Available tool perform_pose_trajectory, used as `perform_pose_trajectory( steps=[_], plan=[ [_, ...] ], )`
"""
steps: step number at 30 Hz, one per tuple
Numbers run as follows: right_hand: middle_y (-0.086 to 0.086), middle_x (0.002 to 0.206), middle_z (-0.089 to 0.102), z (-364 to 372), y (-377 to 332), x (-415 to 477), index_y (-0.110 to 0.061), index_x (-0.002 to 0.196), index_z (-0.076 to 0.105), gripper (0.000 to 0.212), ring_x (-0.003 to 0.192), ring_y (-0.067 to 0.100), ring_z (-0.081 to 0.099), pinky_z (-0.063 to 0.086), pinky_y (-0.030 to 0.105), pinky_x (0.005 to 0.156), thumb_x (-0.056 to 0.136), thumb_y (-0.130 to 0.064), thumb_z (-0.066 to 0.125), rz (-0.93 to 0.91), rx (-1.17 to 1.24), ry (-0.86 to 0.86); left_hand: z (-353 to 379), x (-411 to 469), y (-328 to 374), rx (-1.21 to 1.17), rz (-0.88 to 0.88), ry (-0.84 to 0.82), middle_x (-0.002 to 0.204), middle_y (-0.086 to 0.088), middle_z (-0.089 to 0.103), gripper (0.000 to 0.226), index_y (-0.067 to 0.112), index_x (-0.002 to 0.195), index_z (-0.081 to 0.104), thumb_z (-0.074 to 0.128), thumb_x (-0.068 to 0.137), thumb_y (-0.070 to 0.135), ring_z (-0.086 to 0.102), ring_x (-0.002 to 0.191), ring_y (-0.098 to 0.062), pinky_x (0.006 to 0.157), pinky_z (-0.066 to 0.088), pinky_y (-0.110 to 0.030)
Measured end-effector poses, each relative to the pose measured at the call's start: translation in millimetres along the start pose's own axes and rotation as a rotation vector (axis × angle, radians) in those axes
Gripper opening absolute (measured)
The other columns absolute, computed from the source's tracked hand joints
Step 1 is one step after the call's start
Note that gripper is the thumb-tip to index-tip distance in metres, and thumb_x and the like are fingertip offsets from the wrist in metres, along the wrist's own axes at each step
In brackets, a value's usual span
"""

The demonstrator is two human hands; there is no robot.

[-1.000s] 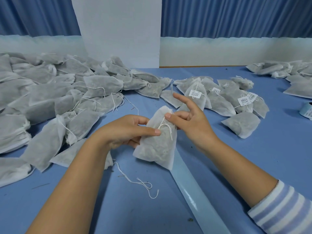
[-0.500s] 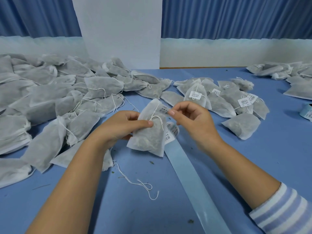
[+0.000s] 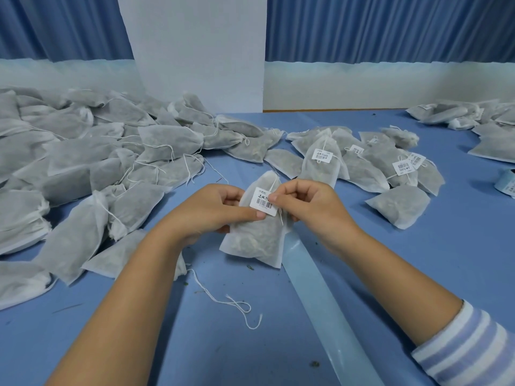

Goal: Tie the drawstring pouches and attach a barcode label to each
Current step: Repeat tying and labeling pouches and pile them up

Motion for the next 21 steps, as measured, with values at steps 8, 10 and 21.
perform_pose_trajectory(
  steps=[8, 10, 21],
  plan=[
    [0.004, 0.07, 0.057, -3.3, 0.9, 1.0, -0.017, 0.074, 0.071, 0.009, 0.061, 0.011, 0.046, 0.042, 0.016, 0.054, 0.081, -0.015, 0.078, -0.015, -0.034, 0.043, 4.8, -2.2, 5.4, -0.025, 0.028, -0.039, 0.102, -0.009, 0.076, 0.047, 0.019, 0.1, 0.076, 0.086, 0.058, 0.039, 0.073, 0.091, -0.019, 0.082, 0.058, -0.034],
    [0.005, 0.069, 0.055, -3.3, 0.3, 0.6, -0.018, 0.074, 0.071, 0.011, 0.062, 0.012, 0.045, 0.042, 0.016, 0.054, 0.081, -0.015, 0.078, -0.029, -0.051, 0.049, 5.4, -2.6, 6.2, -0.023, 0.031, -0.043, 0.102, -0.008, 0.076, 0.046, 0.02, 0.099, 0.077, 0.086, 0.059, 0.038, 0.073, 0.093, -0.021, 0.079, 0.059, -0.032],
    [-0.01, 0.066, 0.05, -4.7, -4.9, -0.7, -0.021, 0.085, 0.067, 0.017, 0.06, 0.008, 0.041, 0.04, 0.014, 0.058, 0.077, -0.015, 0.081, -0.131, -0.177, 0.099, 0.8, 0.3, 10.8, -0.026, 0.051, 0.096, 0.073, -0.002, 0.066, 0.033, 0.003, 0.09, 0.072, 0.061, 0.096, 0.033, 0.061, 0.061, -0.012, 0.054, 0.052, -0.021]
  ],
)
Point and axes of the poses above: each hand's wrist, its own x-axis towards the middle knuckle, its own z-axis out of the palm, y = z × x, the point moved 9 cm from there along x, towards the middle knuckle
